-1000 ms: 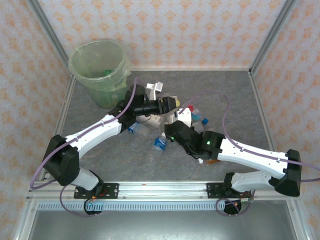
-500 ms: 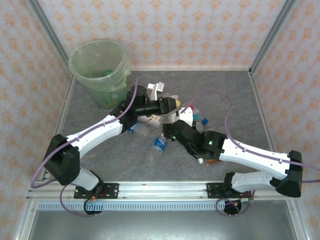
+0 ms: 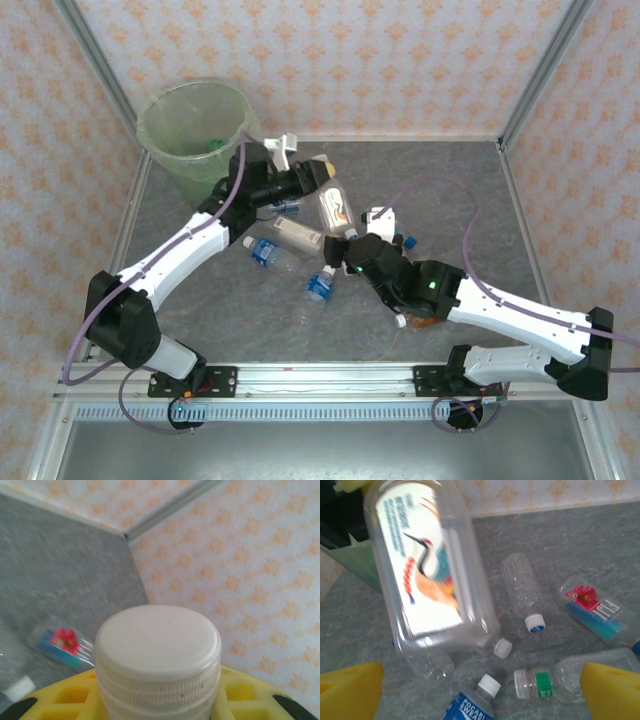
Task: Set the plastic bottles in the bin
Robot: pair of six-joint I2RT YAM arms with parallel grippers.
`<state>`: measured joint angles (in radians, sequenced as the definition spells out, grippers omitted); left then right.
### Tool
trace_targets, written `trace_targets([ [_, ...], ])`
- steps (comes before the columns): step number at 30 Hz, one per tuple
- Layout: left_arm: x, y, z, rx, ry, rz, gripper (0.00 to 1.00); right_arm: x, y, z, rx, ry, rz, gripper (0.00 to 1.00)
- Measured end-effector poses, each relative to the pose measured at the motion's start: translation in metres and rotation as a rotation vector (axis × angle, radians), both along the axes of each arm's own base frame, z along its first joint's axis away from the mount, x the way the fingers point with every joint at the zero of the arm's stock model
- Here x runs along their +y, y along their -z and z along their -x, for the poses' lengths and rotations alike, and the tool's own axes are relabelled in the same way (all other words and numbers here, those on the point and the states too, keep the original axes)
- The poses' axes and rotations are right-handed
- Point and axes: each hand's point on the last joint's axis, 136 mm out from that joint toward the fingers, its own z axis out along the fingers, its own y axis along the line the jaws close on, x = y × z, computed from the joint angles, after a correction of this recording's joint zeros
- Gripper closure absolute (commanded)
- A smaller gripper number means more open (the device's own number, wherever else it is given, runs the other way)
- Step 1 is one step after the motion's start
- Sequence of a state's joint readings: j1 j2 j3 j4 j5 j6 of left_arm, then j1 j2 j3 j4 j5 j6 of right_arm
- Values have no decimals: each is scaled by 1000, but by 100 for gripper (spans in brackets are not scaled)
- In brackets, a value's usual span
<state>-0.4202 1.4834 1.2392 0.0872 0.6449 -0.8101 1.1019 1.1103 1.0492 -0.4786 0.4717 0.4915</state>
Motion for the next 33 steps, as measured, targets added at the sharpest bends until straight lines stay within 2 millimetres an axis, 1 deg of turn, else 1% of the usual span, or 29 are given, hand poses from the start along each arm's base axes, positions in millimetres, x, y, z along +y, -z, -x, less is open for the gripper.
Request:
trace_targets([
  [3, 32, -12, -19, -10, -90, -8, 73, -6, -6, -11, -21, 20, -5, 0],
  [7, 75, -32, -39, -33, -204, -25, 73, -12, -15, -26, -49, 38, -20, 0],
  [10, 108, -51, -51, -54, -292, -42, 73, -14, -27, -36, -74, 36, -46, 0],
  [12, 129, -63, -56, -69, -344, -54, 72, -15, -33, -42, -88, 34, -61, 0],
  [14, 153, -75, -61, -80, -411, -71, 72, -16, -39, -47, -102, 30, -73, 0],
  [20, 224, -104, -64, -101, -618, -151, 72, -12, -44, -59, -118, 5, -82, 0],
  [23, 253, -121, -61, -120, -711, -204, 72, -7, -46, -63, -125, -14, -82, 0],
  [28, 291, -150, -58, -176, -850, -309, 72, -3, -48, -68, -132, -39, -80, 0],
  [30, 302, -154, -59, -185, -898, -360, 72, -2, -49, -69, -132, -50, -81, 0],
  [33, 319, -148, -64, -171, -963, -453, 72, 2, -48, -73, -133, -61, -80, 0],
])
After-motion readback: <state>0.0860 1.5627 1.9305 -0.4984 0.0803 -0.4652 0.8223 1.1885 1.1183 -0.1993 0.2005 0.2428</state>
